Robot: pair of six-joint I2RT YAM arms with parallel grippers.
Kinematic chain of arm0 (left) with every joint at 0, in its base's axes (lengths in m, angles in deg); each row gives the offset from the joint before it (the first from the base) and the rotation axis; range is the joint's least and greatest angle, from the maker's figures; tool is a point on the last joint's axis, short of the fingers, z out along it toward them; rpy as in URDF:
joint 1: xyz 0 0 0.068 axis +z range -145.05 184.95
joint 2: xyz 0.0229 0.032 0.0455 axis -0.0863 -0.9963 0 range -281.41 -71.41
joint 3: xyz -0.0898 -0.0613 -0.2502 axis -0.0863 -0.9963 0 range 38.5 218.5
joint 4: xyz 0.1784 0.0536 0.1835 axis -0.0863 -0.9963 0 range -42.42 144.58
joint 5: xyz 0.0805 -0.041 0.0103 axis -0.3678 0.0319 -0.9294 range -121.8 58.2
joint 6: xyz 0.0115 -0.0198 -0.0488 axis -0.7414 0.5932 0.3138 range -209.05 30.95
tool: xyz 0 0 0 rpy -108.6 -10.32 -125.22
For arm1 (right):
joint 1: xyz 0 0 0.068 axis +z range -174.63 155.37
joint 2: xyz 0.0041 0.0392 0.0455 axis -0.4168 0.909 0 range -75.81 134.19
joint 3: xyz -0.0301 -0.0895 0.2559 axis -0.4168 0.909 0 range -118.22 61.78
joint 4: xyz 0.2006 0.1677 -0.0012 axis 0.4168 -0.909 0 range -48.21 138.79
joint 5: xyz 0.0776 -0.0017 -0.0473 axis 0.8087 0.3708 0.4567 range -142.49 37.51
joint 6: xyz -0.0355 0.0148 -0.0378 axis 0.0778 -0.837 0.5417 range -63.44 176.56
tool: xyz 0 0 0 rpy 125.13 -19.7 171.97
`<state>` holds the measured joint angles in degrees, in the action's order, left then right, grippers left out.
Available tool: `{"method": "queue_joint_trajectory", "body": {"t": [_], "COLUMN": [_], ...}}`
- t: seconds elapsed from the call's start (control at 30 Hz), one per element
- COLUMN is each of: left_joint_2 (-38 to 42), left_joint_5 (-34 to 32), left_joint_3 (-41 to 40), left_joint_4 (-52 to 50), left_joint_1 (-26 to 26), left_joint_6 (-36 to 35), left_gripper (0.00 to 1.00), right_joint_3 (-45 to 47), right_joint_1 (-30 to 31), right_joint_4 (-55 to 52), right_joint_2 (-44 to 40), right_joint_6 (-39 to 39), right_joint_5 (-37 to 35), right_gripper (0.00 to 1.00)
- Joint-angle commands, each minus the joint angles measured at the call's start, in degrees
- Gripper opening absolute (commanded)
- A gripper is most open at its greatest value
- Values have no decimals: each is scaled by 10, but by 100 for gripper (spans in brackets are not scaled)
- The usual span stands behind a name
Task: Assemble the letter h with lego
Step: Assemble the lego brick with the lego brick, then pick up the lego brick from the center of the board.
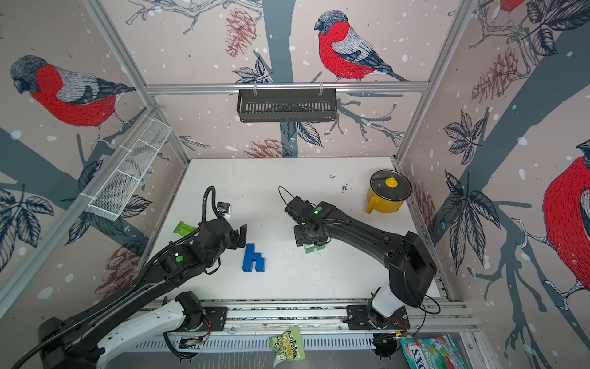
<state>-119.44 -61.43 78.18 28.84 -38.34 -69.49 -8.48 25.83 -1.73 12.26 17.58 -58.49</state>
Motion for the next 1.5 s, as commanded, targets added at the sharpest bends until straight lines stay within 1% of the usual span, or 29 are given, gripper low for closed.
{"method": "queue_joint_trajectory", "body": {"t": [0.0,0.1,0.17,0.3,0.33,0.5,0.6,0.87,1.03,1.47], "left_joint_2": [1,1,0,0,0,-2,-4,-8,-10,-10], "left_joint_5": [-3,-4,-4,-6,-6,-7,-6,-9,-10,-10], "left_joint_3": [1,1,1,1,1,2,2,3,3,3], "left_joint_4": [5,5,5,4,4,3,2,2,1,1], "left_joint_1": [0,0,0,1,1,1,1,0,0,1], "left_joint_6": [3,4,3,3,4,4,5,5,5,5], "left_gripper": [98,98,98,98,99,99,98,98,98,98], "right_joint_3": [13,42,70,139,160,262,318,361,360,360], "right_joint_1": [2,27,53,102,112,116,116,101,87,76], "right_joint_4": [26,56,81,146,169,286,351,381,376,394], "right_joint_2": [-36,-79,-106,-160,-187,-268,-295,-283,-252,-214], "right_joint_6": [3,9,5,-12,-16,-26,-18,-14,-9,12], "right_joint_5": [-10,-36,-62,-111,-119,-137,-136,-136,-133,-140], "right_gripper": [76,88,91,91,91,88,86,77,73,63]}}
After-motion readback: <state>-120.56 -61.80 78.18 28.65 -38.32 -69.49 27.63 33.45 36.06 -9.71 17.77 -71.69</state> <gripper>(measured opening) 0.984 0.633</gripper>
